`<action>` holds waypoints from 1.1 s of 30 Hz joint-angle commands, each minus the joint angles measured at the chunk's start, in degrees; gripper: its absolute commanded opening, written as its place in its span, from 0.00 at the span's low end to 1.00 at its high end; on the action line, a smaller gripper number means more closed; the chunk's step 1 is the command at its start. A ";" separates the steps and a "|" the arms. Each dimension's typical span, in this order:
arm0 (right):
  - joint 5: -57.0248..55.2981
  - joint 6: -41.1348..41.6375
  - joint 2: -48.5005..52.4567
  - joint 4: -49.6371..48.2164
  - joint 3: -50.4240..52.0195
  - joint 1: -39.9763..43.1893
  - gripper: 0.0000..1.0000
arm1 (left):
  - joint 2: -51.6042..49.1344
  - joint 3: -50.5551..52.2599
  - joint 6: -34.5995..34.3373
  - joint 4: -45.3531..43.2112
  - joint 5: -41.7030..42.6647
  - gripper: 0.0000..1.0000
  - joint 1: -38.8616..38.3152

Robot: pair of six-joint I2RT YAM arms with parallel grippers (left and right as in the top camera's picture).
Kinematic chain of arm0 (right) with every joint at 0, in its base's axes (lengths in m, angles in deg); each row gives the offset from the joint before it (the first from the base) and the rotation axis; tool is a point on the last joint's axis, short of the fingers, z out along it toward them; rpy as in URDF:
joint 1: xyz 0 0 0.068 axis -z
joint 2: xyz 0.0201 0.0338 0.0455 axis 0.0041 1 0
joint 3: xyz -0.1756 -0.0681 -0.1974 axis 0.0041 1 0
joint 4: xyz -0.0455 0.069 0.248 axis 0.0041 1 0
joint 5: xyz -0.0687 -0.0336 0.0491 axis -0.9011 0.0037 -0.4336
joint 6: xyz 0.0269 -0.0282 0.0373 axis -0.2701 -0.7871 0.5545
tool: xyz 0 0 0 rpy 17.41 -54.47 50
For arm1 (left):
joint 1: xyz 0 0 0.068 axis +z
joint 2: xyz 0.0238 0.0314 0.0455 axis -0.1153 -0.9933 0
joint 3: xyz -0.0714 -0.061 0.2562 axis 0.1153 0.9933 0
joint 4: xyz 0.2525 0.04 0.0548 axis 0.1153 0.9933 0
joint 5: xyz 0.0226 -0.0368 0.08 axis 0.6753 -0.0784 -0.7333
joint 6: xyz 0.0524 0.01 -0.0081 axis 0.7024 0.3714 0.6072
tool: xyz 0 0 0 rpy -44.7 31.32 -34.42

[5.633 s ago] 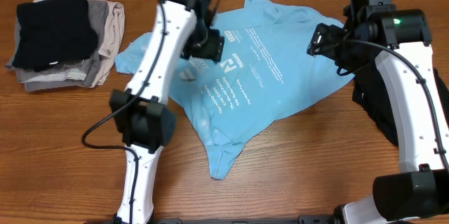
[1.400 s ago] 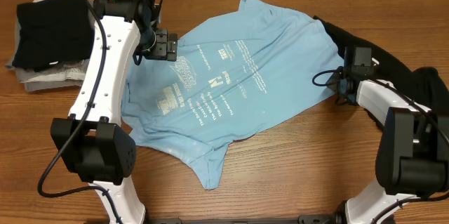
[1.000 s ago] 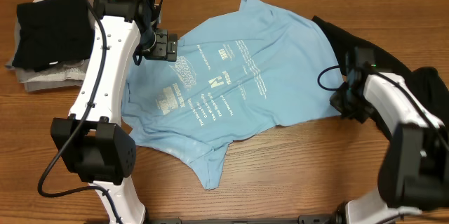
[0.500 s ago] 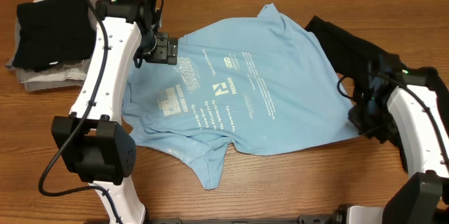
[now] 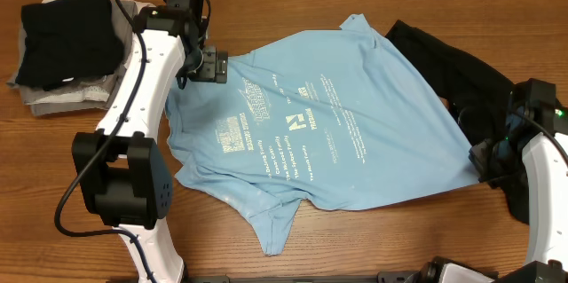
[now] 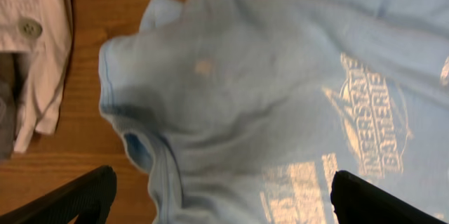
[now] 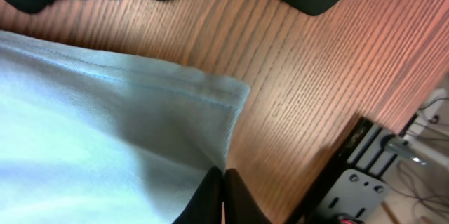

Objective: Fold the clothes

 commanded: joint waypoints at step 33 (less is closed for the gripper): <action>21.51 -17.81 -1.53 -8.04 -4.22 0.35 0.92 | -18.73 -10.01 3.78 4.46 9.53 0.09 3.08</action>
